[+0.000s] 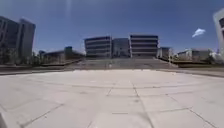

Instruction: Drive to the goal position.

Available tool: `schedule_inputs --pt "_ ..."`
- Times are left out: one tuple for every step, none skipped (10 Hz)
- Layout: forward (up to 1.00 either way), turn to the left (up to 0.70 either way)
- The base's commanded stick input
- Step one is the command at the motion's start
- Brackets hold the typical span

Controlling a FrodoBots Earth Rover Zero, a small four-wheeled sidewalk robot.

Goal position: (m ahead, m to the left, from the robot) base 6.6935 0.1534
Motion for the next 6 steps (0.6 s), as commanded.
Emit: schedule_inputs --pt "0.7 0.0" --pt "0.7 0.0" --pt "0.7 0.0" --pt "0.7 0.0" --pt "0.7 0.0" --pt "0.7 0.0"
